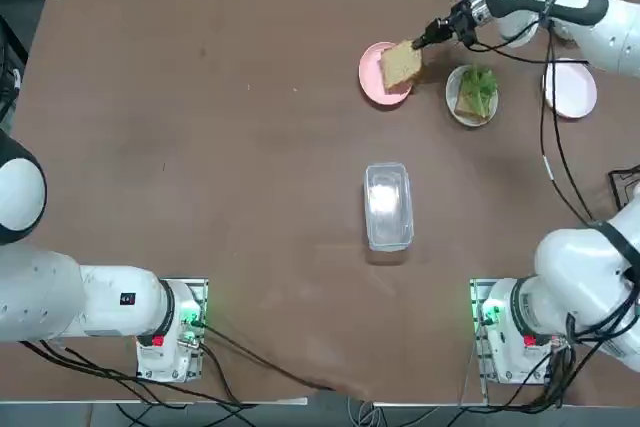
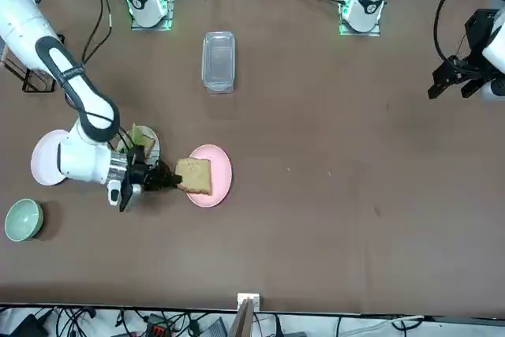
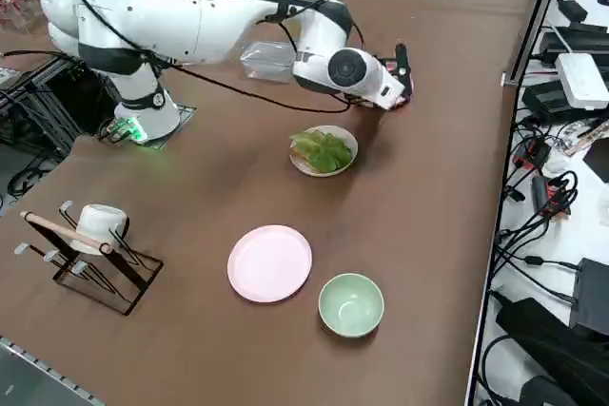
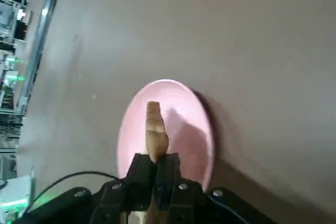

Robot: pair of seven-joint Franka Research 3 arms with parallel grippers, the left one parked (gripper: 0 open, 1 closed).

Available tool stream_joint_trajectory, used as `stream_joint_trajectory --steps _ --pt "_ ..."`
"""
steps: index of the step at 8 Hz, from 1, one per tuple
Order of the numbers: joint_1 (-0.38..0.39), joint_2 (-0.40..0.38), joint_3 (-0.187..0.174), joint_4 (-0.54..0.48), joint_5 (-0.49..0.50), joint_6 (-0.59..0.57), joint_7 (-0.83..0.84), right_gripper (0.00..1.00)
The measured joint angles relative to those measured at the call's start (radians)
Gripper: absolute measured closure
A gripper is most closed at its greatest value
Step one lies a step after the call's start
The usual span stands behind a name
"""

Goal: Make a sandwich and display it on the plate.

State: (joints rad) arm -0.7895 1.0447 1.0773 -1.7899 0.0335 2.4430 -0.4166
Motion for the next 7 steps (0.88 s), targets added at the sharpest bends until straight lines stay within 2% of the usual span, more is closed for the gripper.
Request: stream_joint_trajectory --steps 2,5,6,7 --pt "-0.088 -0.017 0.086 -0.026 -0.014 -0.105 -0.001 0.94" --pt "-0.202 -0.058 0.192 -0.022 -0.025 -0.271 -0.003 0.94" --pt "-0.226 -0.064 0.213 -0.014 -0.034 -0.324 -0.004 0.94" --pt "-0.238 -0.067 0.219 0.014 -0.056 -0.397 -0.008 0.94"
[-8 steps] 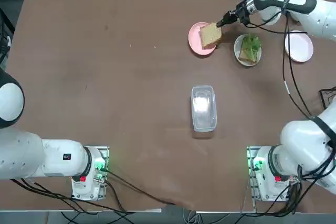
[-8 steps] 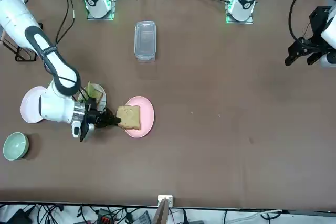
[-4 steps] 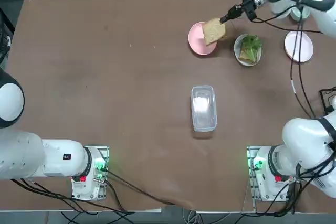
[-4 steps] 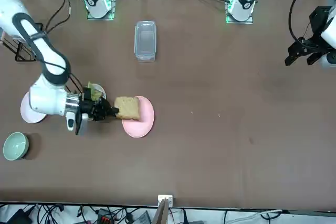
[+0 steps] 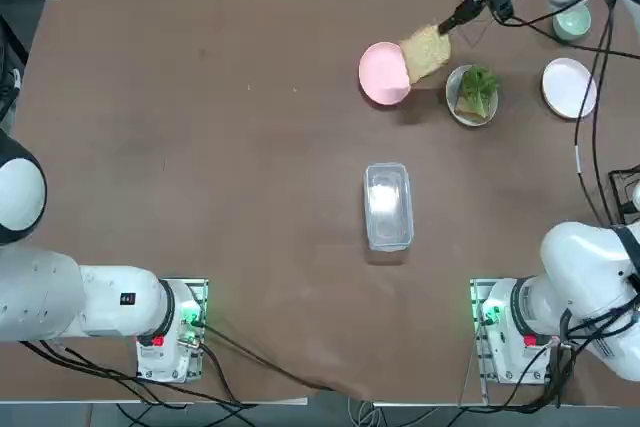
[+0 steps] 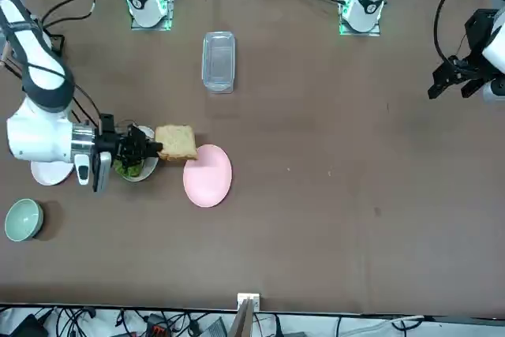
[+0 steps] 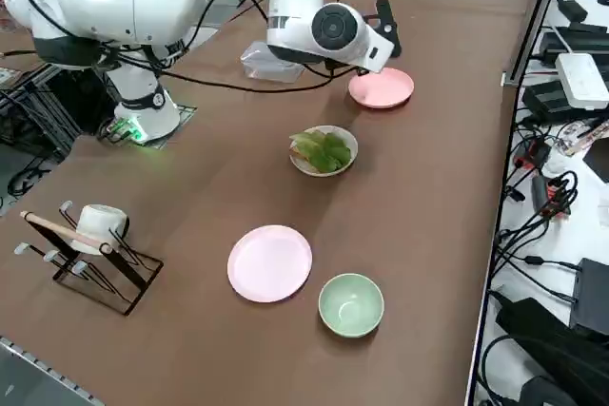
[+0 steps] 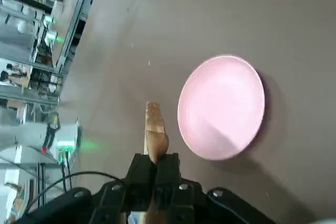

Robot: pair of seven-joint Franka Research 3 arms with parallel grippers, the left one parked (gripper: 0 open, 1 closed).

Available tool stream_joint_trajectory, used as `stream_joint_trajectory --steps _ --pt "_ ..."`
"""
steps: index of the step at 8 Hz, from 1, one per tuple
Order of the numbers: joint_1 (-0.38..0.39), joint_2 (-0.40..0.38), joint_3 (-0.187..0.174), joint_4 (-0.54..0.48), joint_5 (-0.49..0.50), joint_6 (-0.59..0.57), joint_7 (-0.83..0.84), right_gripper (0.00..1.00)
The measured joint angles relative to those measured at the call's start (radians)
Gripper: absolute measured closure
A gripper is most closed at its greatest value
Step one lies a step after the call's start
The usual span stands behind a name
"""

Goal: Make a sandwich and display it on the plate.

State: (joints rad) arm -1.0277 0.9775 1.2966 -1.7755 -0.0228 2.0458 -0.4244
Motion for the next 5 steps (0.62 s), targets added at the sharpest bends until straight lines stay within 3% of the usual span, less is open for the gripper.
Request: stream_joint_trajectory --steps 3,5 --pt "-0.011 -0.001 0.003 0.148 -0.073 -0.256 -0.032 0.94" --pt "-0.013 -0.001 0.002 0.203 -0.154 -0.348 -0.085 0.94"
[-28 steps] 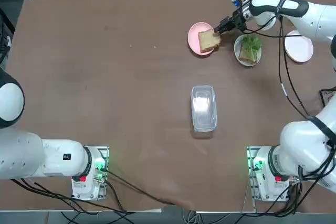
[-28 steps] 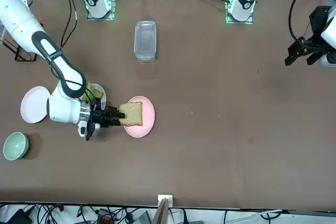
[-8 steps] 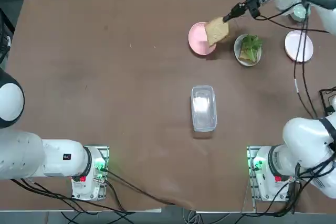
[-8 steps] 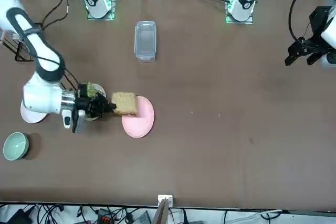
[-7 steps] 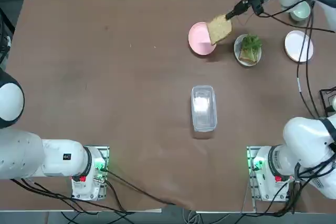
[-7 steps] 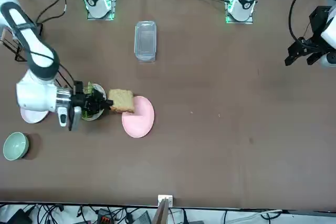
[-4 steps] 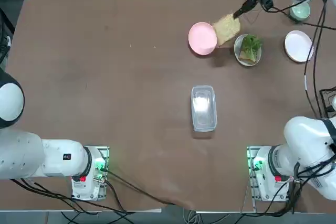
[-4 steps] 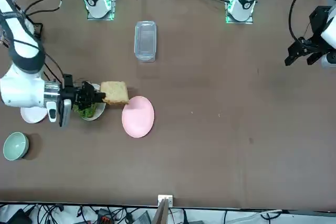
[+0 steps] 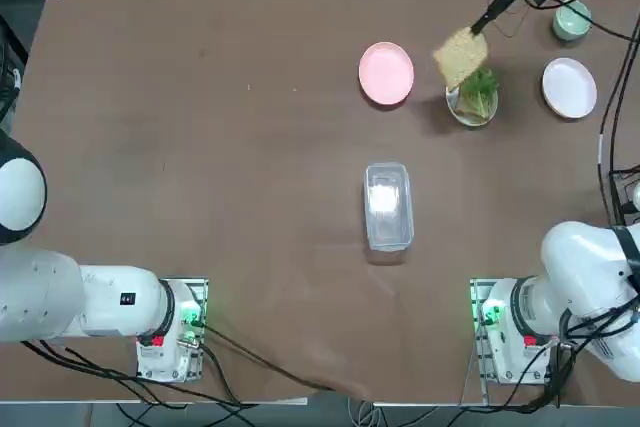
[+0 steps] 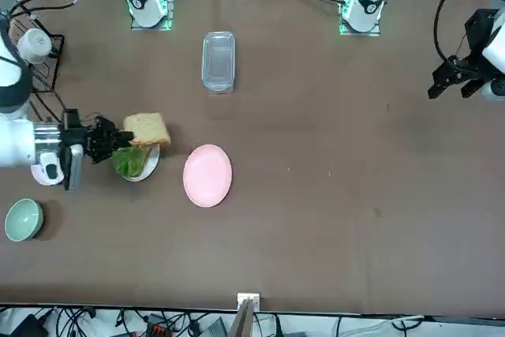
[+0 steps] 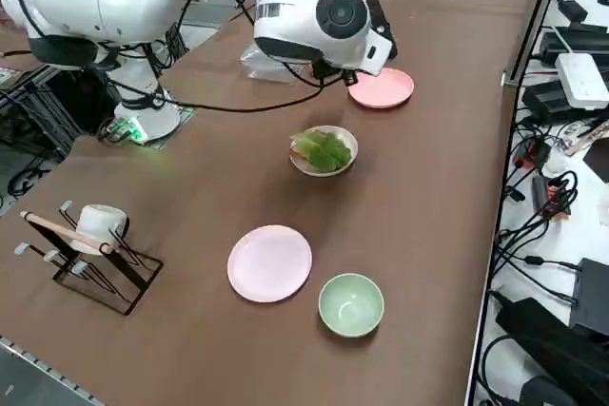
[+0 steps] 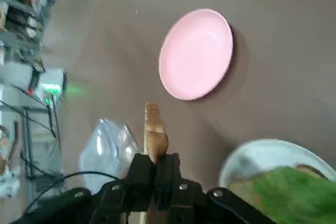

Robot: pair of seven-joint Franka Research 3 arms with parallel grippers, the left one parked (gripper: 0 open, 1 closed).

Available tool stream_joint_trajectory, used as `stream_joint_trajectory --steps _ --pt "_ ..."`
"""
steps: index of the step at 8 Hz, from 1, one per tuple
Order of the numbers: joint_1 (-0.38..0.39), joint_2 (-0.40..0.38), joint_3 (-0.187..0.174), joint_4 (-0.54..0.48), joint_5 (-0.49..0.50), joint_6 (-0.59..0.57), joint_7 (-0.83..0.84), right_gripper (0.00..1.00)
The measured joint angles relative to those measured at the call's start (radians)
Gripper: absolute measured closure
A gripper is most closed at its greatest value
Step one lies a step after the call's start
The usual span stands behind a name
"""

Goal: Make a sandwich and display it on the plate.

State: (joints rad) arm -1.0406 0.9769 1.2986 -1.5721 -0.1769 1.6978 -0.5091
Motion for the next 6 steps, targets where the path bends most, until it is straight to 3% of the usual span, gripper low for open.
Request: stream_joint_trajectory --steps 2,4,6 --pt "0.003 0.001 -0.025 0.017 -0.044 -0.031 -0.083 0.94" --pt "0.044 0.006 -0.094 0.060 -0.058 -0.064 -0.158 0.94" --pt "0.132 0.010 -0.160 0.209 -0.062 -0.200 -0.212 0.94"
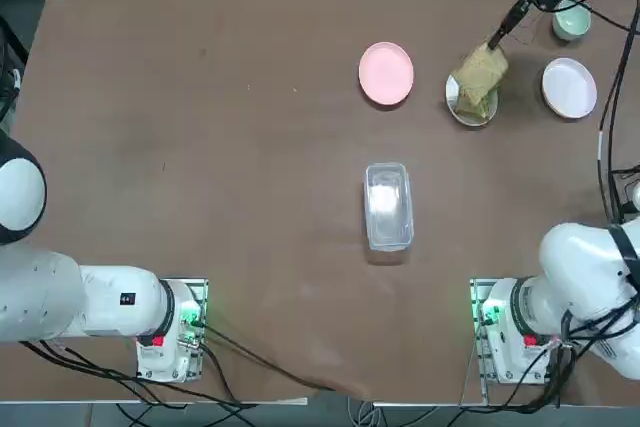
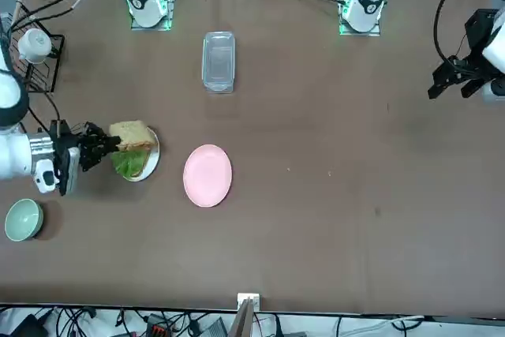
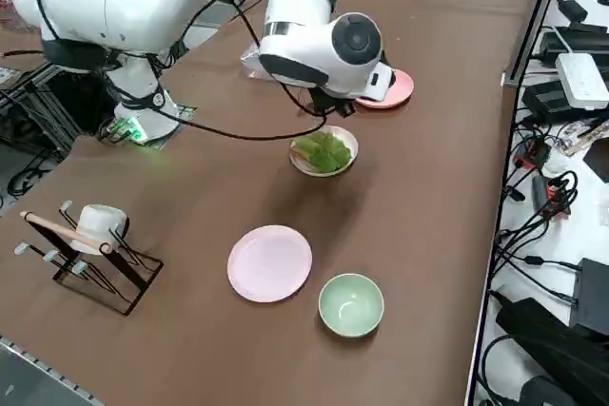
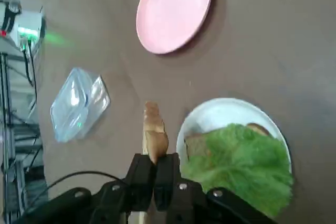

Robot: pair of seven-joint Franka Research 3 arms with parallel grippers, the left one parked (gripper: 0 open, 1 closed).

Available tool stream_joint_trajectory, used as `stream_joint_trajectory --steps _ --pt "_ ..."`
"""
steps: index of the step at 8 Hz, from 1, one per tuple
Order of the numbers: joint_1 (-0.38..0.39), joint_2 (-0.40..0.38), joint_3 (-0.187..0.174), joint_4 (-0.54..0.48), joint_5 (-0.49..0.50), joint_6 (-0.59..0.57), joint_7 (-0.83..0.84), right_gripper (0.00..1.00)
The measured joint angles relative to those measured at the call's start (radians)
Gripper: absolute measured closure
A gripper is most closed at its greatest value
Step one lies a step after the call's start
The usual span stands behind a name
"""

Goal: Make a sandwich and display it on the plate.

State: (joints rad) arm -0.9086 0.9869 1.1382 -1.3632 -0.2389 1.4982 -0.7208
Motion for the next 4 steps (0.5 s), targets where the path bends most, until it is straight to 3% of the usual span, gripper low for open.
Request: stream_joint_trajectory --steps 2,4 --pt "0.091 -0.003 -0.085 0.129 0.000 -0.076 -0.078 0.94" --pt "0.150 0.000 -0.170 0.165 -0.012 -0.084 -0.167 0.94"
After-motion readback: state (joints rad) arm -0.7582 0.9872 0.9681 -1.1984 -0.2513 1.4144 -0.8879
